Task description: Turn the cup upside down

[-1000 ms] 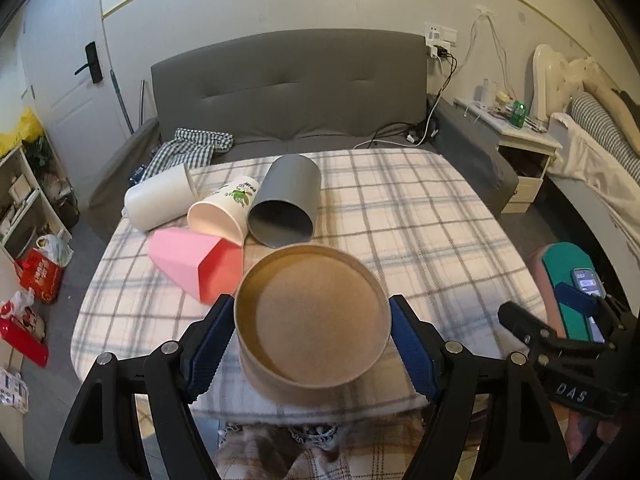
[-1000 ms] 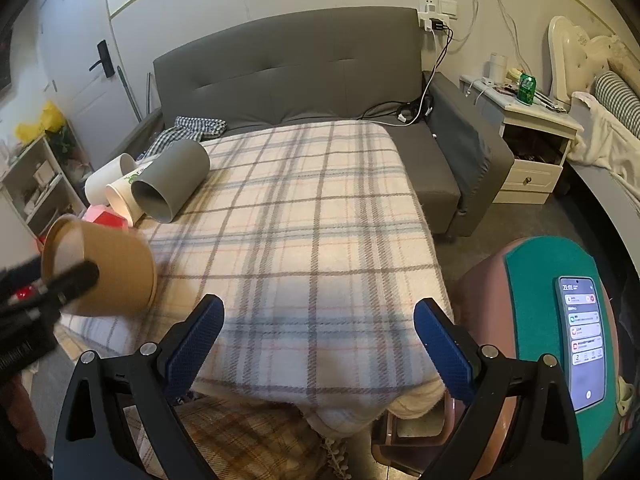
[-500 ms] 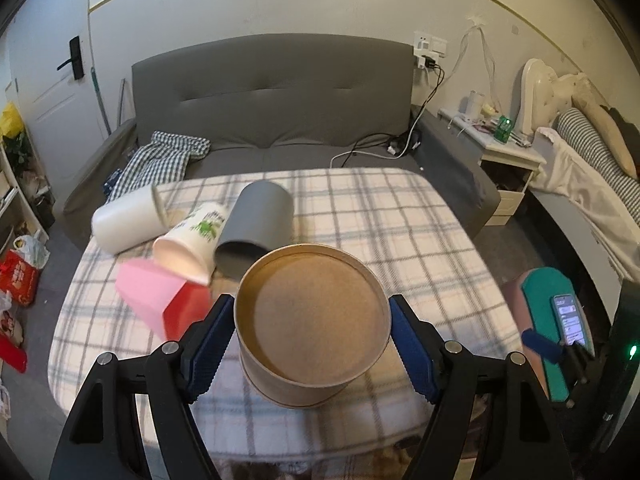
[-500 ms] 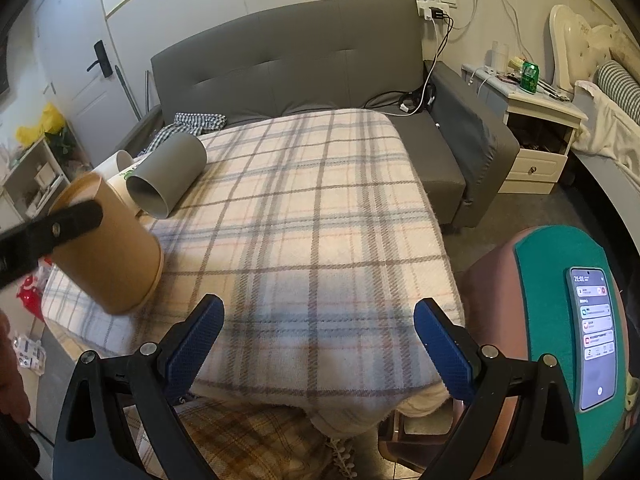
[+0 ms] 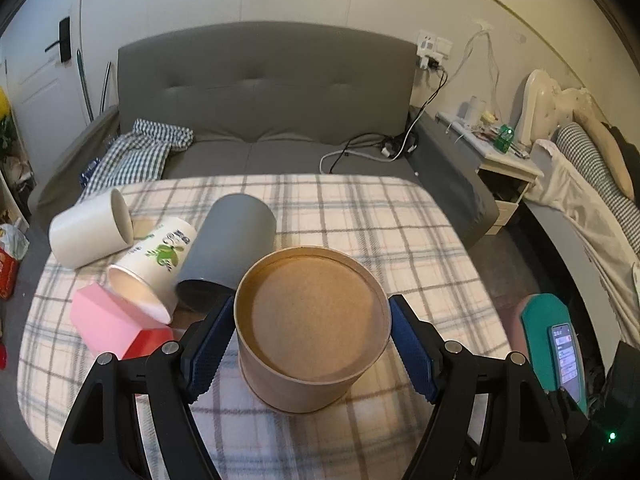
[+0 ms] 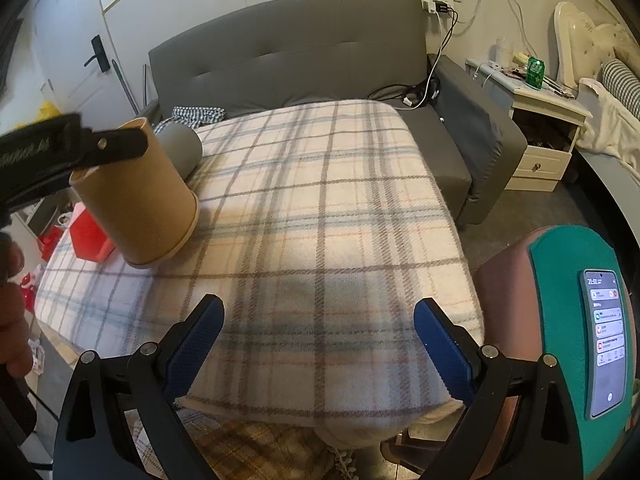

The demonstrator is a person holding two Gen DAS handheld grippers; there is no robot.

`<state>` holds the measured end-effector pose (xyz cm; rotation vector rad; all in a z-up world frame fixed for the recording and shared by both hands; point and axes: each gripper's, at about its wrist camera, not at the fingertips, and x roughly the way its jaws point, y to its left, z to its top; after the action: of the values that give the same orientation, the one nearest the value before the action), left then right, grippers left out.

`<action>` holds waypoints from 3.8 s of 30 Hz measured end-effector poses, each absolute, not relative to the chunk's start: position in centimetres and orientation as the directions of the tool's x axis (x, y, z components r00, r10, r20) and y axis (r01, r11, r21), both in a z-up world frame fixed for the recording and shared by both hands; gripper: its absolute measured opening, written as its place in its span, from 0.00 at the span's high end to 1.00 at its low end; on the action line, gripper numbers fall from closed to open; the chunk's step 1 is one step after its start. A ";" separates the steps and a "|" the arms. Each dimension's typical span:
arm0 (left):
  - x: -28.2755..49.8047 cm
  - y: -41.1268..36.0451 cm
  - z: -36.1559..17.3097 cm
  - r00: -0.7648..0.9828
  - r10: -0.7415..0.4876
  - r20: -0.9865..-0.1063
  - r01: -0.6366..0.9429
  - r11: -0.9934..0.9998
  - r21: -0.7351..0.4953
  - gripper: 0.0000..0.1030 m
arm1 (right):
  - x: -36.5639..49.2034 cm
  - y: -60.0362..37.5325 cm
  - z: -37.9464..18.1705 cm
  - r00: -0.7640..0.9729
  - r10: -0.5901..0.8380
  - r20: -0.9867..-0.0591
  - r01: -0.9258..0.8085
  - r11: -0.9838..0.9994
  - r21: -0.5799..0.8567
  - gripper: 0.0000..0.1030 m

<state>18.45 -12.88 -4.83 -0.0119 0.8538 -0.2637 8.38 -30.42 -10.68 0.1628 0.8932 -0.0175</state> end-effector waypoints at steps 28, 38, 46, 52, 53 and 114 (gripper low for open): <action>12.7 -9.7 1.3 0.703 -0.237 -0.671 0.221 0.969 -0.110 0.22 | 4.5 -28.0 -3.4 0.720 0.007 -0.694 0.057 0.996 0.069 0.06; 6.5 -3.9 4.6 0.807 -0.144 -0.572 0.131 0.989 -0.065 0.11 | 0.7 -24.4 0.8 0.786 0.045 -0.617 0.001 0.997 0.075 0.06; 3.6 -0.8 0.7 0.843 -0.016 -0.537 0.008 1.000 -0.018 0.07 | -0.2 -22.1 -0.4 0.825 0.041 -0.564 -0.005 0.998 0.065 0.04; 2.3 0.4 -2.5 0.851 0.020 -0.525 -0.032 0.999 -0.012 0.06 | -0.2 -20.5 -2.7 0.836 0.030 -0.548 -0.015 0.999 0.031 0.00; 2.1 0.4 -3.0 0.854 0.023 -0.520 -0.032 0.999 -0.009 0.06 | -0.3 -20.4 -2.9 0.835 0.027 -0.549 -0.015 1.000 0.025 0.00; 0.4 -0.9 -5.4 0.856 0.032 -0.515 -0.010 0.999 0.046 0.04 | -0.5 -21.0 -5.6 0.817 -0.005 -0.577 0.031 0.999 0.034 0.00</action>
<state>0.37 -0.95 -5.39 0.0428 0.5421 0.0219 -0.45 -21.00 -5.65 0.0428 0.6144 -0.0191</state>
